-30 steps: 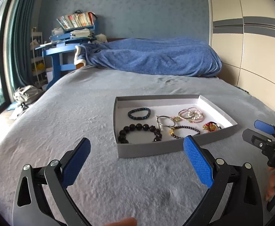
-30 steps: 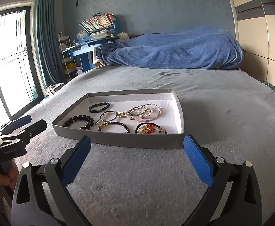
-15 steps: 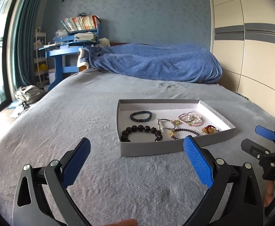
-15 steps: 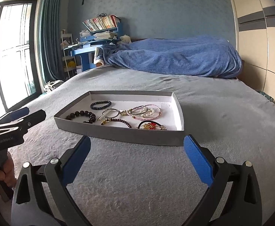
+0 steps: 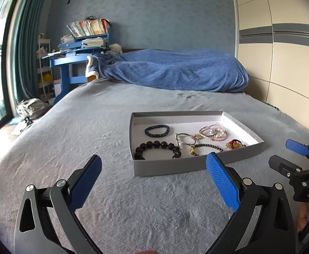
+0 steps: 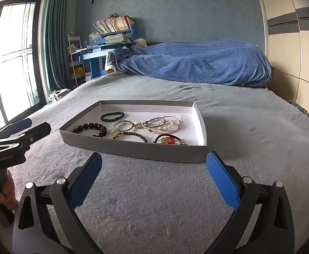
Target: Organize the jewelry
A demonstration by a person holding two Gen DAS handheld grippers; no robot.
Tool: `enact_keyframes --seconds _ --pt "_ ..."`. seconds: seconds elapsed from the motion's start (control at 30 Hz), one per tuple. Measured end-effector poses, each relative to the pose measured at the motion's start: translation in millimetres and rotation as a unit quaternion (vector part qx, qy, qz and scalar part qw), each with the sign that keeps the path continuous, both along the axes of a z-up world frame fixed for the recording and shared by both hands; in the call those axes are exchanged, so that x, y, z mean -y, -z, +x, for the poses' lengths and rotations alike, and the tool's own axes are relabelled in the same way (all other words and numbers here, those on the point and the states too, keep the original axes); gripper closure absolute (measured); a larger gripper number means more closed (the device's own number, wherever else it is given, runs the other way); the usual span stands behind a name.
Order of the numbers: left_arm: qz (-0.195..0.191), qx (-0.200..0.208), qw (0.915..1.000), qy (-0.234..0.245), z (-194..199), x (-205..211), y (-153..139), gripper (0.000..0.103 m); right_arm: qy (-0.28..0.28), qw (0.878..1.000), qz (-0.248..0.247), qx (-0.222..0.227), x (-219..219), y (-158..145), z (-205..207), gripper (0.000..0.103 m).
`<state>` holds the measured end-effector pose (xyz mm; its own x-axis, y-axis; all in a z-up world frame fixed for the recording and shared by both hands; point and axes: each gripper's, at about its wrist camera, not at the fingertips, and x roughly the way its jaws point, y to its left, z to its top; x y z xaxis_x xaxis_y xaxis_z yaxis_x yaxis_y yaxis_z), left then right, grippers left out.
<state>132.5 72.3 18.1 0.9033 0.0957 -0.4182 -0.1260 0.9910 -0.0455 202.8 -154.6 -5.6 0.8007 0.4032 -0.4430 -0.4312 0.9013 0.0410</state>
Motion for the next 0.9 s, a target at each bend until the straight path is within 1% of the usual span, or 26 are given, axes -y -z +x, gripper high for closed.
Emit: enact_keyframes --seconds 0.9 --pt "0.005 -0.002 1.0000 0.003 2.4 2.7 2.3 0.005 0.000 1.000 -0.001 0.001 -0.7 0.3 -0.3 0.005"
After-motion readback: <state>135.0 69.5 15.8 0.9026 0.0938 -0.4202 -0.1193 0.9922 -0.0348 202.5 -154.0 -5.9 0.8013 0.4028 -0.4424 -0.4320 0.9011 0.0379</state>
